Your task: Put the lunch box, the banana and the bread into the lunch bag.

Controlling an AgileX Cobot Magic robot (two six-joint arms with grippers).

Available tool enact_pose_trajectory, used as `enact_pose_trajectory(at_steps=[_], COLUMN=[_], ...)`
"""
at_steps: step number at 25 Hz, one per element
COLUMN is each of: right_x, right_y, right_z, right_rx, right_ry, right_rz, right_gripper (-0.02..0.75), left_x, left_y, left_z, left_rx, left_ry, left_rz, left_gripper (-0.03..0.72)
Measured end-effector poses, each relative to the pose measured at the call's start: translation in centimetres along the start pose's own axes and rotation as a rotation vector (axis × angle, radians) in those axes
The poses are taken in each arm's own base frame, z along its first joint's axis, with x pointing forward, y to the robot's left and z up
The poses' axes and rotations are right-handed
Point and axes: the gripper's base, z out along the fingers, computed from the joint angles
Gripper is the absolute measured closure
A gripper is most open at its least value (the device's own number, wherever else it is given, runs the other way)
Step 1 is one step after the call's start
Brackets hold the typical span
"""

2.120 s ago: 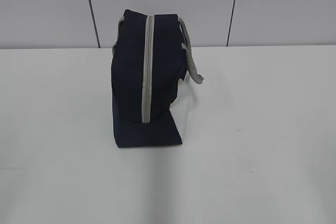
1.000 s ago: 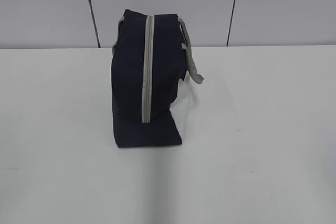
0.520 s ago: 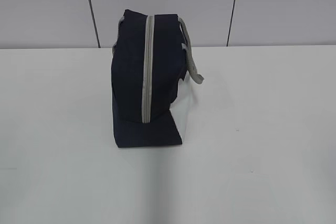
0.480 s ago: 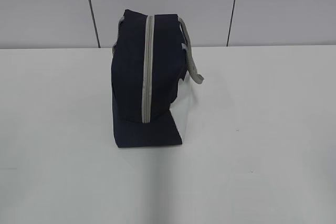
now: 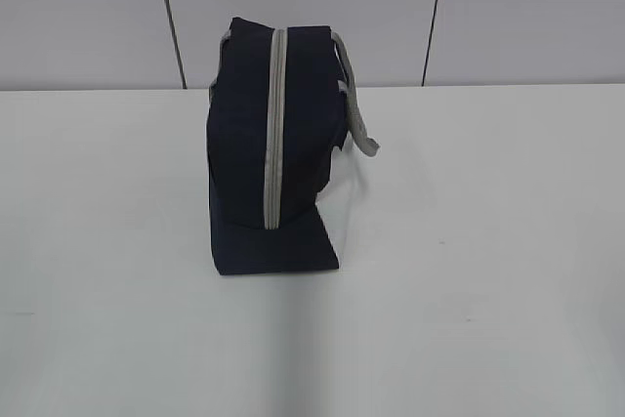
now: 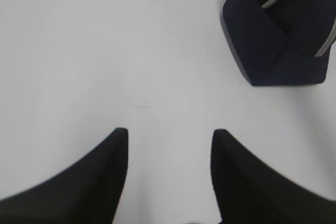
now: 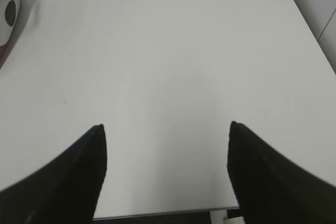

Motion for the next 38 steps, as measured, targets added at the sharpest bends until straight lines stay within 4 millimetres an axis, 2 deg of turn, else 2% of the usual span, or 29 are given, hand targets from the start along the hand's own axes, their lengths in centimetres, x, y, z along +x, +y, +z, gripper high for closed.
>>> enact_pose_trajectory(at_steps=[22,29,38], right_x=[0.00,0.00,0.00], right_y=[0.00,0.00,0.00], right_z=[0.00,0.00,0.00], right_rx=[0.000,0.000,0.000], right_ry=[0.000,0.000,0.000], right_rz=[0.000,0.000,0.000], right_gripper=[0.206,0.207,0.206], left_x=[0.02,0.04,0.04], left_y=[0.41,0.56,0.55], left_z=[-0.01,-0.07,-0.06], left_rx=[-0.045,0.020,0.007], left_ry=[0.003,0.006,0.006], left_rz=[0.022,0.062,0.056], left_gripper=[0.318,0.318,0.318])
